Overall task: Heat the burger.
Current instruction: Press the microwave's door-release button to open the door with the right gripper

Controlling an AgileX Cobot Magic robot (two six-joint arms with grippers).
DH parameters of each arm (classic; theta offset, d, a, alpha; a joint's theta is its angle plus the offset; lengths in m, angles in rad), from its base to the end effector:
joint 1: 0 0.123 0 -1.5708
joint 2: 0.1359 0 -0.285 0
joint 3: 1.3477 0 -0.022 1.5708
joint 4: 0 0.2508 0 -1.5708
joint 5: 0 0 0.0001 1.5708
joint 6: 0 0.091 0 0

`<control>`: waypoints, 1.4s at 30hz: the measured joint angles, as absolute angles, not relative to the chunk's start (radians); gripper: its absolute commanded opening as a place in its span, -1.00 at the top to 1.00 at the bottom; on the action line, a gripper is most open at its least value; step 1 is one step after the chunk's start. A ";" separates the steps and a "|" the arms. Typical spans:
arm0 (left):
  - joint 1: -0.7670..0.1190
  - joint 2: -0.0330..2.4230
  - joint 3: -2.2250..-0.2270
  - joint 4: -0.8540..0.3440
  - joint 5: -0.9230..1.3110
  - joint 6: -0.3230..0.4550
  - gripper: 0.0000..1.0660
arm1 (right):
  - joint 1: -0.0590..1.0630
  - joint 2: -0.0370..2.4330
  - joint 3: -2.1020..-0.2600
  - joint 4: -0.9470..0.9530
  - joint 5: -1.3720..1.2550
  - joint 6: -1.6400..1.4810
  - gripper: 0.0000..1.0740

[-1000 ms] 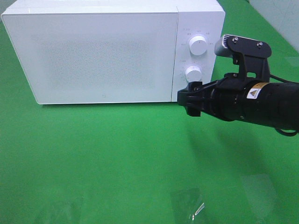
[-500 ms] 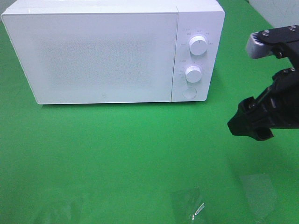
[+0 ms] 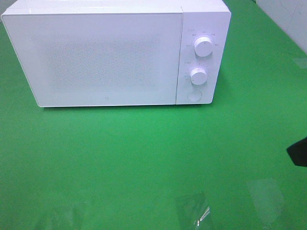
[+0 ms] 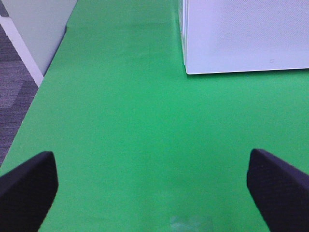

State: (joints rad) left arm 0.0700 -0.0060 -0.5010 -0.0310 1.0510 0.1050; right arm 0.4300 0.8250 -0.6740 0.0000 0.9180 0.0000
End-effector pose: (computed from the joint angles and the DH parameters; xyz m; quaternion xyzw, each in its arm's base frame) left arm -0.0053 -0.0028 0.2784 0.0154 0.8486 0.0308 0.5279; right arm 0.1263 0.0579 0.2869 -0.2042 0.9349 0.0619 0.2836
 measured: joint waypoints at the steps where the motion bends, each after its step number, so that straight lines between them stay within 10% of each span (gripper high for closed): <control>1: 0.070 -0.006 -0.501 -0.031 1.051 0.105 -0.88 | 0.430 0.825 -0.674 0.000 0.918 0.000 -0.42; 27: 0.070 -0.006 -0.501 -0.031 1.051 0.105 -0.88 | 0.066 0.118 -0.569 0.000 0.965 0.000 -0.42; 42: 0.070 -0.006 -0.501 -0.030 1.051 0.105 -0.88 | 0.044 -0.006 -0.535 0.029 0.955 0.000 -0.39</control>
State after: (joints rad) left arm 0.0700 -0.0060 -0.5010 -0.0300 1.0510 0.1050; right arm 0.0440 -0.0060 -0.5350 0.0290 0.9550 0.0000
